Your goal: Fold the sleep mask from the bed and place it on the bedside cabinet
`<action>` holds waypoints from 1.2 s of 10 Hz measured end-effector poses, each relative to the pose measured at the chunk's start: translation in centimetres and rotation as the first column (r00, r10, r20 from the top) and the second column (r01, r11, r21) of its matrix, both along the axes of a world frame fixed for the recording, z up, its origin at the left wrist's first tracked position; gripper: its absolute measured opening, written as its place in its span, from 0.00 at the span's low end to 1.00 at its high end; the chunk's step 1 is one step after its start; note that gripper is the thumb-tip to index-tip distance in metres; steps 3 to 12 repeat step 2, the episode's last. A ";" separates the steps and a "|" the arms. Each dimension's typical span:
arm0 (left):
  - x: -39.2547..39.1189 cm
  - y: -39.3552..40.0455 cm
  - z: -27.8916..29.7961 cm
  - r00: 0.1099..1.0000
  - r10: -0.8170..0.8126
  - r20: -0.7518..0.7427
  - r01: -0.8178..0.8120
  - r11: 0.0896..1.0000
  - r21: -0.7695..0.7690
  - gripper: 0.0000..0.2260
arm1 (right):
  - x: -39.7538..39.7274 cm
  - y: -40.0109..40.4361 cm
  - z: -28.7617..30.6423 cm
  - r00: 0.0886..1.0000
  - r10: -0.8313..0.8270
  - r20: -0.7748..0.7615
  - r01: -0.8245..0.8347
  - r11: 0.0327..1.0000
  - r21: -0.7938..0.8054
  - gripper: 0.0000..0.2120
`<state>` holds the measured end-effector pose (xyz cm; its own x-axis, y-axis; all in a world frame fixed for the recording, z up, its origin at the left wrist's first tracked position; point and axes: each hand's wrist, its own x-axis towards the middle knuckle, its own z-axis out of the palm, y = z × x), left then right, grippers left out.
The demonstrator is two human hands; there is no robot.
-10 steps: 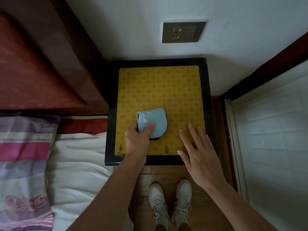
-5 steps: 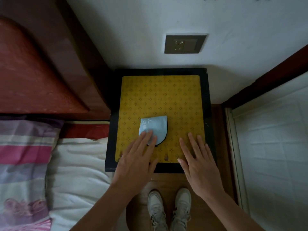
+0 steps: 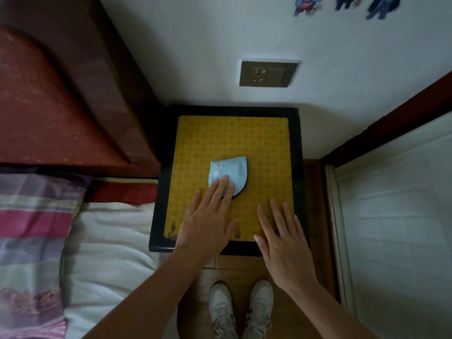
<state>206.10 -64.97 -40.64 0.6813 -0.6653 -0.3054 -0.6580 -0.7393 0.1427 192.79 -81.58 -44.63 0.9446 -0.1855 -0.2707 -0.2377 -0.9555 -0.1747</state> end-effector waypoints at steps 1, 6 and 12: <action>0.0 0.1 1.6 1.000 0.020 0.005 -0.020 1.000 -0.021 0.32 | 0.3 -0.3 1.2 0.999 0.027 -0.025 -0.027 1.000 -0.012 0.31; -0.5 0.9 4.6 0.999 0.022 0.028 -0.021 0.999 -0.031 0.30 | 0.6 -0.9 4.1 0.989 0.111 -0.094 -0.114 0.993 -0.020 0.33; -0.5 0.9 4.6 0.999 0.022 0.028 -0.021 0.999 -0.031 0.30 | 0.6 -0.9 4.1 0.989 0.111 -0.094 -0.114 0.993 -0.020 0.33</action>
